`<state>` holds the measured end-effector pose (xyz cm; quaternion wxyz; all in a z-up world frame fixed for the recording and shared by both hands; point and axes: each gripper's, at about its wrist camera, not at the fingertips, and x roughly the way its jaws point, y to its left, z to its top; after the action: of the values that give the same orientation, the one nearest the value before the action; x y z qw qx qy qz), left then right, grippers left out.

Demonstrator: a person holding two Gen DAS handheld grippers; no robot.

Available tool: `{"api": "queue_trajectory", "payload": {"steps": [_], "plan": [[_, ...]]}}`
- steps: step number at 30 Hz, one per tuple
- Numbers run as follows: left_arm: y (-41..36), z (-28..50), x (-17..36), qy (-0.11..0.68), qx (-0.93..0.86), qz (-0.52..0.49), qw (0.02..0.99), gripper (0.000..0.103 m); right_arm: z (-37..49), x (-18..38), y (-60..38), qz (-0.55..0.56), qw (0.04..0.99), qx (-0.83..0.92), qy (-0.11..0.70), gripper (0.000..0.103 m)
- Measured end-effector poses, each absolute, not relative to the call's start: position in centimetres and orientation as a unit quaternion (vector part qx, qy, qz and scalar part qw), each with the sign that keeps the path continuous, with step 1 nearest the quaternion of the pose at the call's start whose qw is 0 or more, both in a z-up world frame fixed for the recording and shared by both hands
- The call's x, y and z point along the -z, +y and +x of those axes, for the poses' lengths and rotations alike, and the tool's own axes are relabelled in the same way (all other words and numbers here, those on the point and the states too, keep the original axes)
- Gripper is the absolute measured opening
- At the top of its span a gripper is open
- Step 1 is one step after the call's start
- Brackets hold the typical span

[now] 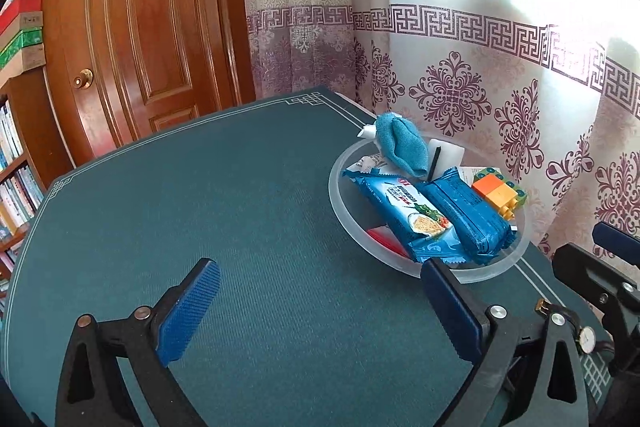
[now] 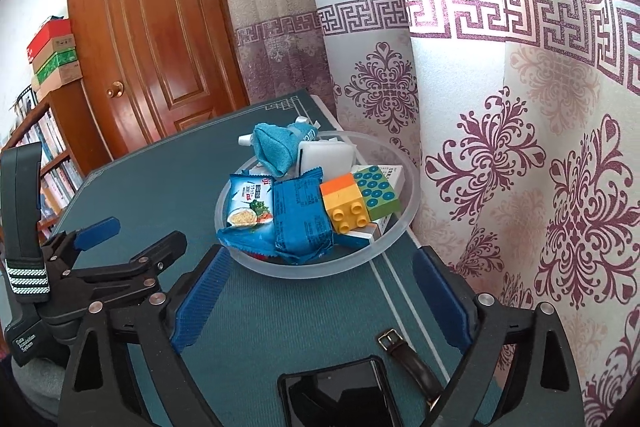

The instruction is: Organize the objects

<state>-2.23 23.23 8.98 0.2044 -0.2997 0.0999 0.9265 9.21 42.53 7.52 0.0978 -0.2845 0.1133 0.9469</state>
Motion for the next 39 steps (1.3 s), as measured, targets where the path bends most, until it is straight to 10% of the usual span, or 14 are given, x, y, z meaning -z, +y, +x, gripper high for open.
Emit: {"api": "queue_trajectory", "payload": {"steps": [39], "plan": [[22.8, -0.8, -8.8, 0.140, -0.931, -0.282, 0.185, 0.103, 7.8, -6.3, 41.2, -0.326, 0.137, -0.934, 0.055, 0.099]]}}
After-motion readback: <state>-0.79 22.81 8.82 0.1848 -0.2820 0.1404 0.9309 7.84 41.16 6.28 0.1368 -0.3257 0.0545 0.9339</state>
